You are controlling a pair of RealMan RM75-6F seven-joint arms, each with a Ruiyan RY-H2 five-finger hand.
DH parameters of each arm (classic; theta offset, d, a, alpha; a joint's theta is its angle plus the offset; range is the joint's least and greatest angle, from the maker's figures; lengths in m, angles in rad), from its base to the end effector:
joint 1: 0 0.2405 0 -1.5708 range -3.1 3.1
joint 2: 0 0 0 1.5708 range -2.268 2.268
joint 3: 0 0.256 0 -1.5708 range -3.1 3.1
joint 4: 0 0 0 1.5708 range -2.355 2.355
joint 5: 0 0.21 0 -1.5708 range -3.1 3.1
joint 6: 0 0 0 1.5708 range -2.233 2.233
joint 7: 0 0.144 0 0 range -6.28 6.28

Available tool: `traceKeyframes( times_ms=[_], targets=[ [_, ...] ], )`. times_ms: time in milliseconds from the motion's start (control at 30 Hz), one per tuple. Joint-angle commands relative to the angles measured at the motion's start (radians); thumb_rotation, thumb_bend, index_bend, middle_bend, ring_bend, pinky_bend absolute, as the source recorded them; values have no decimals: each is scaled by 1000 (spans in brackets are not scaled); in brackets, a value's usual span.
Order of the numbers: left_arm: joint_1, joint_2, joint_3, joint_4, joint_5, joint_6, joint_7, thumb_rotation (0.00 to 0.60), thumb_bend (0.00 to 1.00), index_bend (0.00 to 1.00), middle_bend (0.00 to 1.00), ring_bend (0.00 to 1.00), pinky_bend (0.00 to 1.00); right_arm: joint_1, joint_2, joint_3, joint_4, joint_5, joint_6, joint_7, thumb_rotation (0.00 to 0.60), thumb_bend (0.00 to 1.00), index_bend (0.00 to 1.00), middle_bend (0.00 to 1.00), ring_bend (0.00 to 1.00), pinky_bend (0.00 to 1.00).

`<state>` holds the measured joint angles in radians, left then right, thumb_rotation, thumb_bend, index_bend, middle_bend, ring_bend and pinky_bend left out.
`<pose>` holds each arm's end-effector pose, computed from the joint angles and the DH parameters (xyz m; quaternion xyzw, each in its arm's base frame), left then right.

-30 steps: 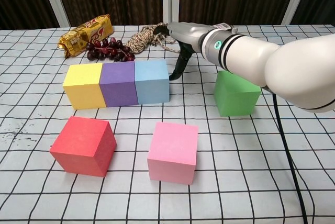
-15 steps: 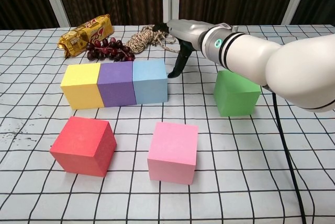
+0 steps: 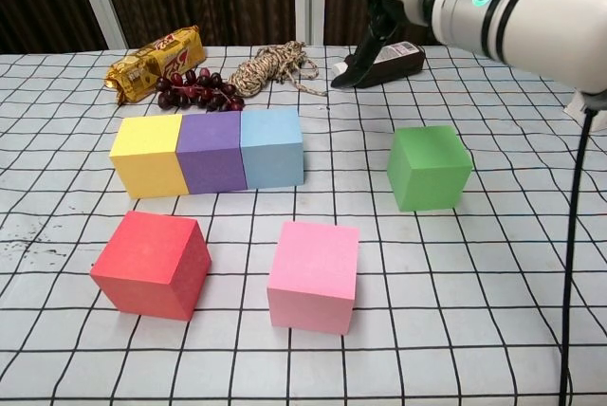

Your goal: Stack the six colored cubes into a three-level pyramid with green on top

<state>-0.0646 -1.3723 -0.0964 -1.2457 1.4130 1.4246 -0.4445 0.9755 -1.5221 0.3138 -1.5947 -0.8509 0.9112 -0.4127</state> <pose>-0.3718 0.1848 0.1164 -0.4710 -0.5060 -0.4631 0.5546 -0.0444 -0.3758 -0.0023 0.7327 -0.3952 0.4213 0.3598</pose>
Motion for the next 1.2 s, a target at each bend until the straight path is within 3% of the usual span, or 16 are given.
traceKeyframes(
  times_ms=[33, 267, 433, 567, 733, 1200],
  targets=[
    [-3, 6, 0, -16, 3, 2, 12, 600, 0, 28, 137, 0, 21, -74, 161, -14, -216, -74, 38, 26, 600, 48, 0, 93, 0, 0],
    [-11, 17, 5, -56, 11, -4, 44, 600, 0, 28, 137, 0, 21, -193, 254, -141, -493, -212, 166, -24, 600, 40, 0, 184, 0, 0],
    [-16, 17, 11, -69, 16, -10, 54, 600, 0, 28, 137, 0, 21, -263, 225, -246, -553, -305, 232, -67, 600, 42, 0, 164, 0, 0],
    [-18, 16, 14, -73, 16, -14, 61, 600, 0, 27, 137, 0, 20, -308, 178, -320, -541, -342, 248, -91, 600, 42, 0, 150, 0, 0],
    [-18, 13, 19, -73, 15, -18, 67, 600, 0, 28, 137, 0, 21, -355, 94, -362, -495, -386, 273, -89, 600, 41, 0, 128, 0, 0],
    [-22, 6, 27, -63, 16, -27, 66, 600, 0, 28, 137, 0, 20, -415, -40, -392, -401, -427, 279, -133, 600, 41, 0, 102, 0, 0]
  ],
)
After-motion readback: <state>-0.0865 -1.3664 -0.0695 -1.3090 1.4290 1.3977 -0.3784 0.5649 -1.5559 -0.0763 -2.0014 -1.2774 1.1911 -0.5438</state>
